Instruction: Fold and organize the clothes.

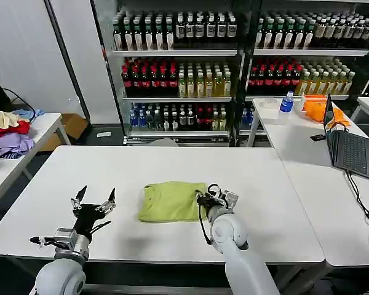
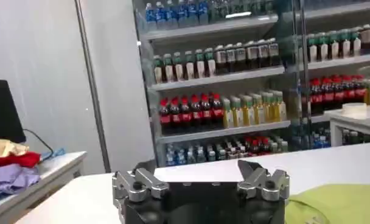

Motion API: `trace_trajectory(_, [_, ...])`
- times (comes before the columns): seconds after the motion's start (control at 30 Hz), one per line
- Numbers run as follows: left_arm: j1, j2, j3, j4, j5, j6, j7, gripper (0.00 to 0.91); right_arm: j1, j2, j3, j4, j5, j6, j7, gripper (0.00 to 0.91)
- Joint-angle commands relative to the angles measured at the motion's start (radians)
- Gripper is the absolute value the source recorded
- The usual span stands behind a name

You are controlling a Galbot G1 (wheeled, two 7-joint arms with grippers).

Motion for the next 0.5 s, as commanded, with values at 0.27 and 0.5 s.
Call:
trace_trajectory(0.27, [-0.019, 0.009, 0.007, 0.013, -0.006, 0.005, -0.002, 0.907, 0.027, -0.078, 0.02, -0.013, 0.089, -0.009, 0.005, 0.0])
trace_trajectory(0.5, [-0.029, 0.005, 0.023, 0.011, -0.011, 0.017, -0.004, 0.907, 0.038, -0.178, 0.034, -0.008, 0.095, -0.009, -0.013, 0.0])
